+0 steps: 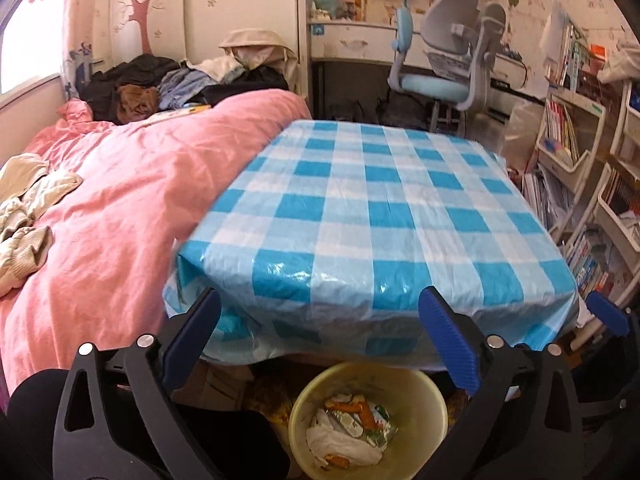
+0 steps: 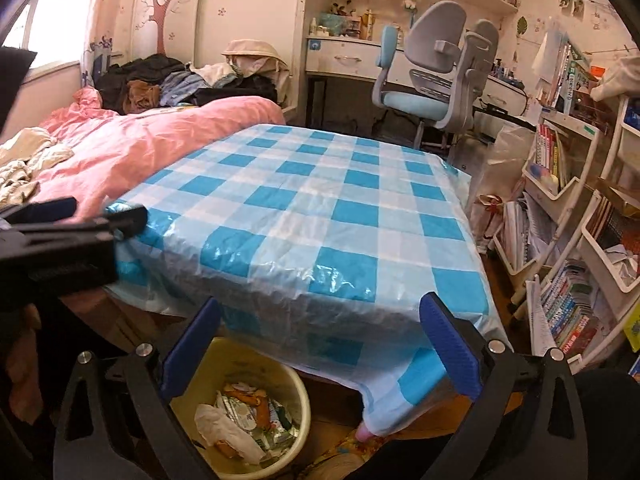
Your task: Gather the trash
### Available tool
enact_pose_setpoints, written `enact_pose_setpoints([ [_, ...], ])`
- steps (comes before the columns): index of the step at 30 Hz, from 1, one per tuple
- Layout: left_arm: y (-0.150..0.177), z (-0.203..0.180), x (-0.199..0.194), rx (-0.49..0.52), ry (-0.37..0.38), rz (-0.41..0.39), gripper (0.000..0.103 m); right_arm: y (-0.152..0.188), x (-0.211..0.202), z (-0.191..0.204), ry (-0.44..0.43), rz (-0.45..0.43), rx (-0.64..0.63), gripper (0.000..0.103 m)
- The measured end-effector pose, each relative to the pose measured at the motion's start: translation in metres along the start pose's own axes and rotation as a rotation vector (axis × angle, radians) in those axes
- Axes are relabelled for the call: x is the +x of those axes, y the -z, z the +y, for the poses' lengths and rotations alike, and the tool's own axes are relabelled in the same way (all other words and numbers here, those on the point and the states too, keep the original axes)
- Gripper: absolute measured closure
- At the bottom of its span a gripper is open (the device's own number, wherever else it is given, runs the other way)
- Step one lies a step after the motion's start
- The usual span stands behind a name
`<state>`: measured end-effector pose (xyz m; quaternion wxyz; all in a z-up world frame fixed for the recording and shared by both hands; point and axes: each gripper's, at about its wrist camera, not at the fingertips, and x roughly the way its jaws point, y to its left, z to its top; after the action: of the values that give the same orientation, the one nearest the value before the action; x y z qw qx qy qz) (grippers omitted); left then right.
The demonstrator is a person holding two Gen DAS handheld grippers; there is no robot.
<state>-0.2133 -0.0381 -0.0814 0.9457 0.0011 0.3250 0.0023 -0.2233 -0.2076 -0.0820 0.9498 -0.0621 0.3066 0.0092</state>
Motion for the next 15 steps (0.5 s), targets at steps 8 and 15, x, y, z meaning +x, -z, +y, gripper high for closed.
enact_pose_setpoints([
  [8, -0.0002, -0.0011, -0.0019, 0.002, -0.001, -0.017, 0.008, 0.0012, -0.0005, -0.0003, 0.001, 0.008, 0.008, 0.008],
  [15, -0.0002, -0.0029, -0.0011, 0.010, -0.022, -0.026, 0.008, 0.0018, 0.0020, -0.0035, 0.004, 0.025, 0.025, 0.008],
])
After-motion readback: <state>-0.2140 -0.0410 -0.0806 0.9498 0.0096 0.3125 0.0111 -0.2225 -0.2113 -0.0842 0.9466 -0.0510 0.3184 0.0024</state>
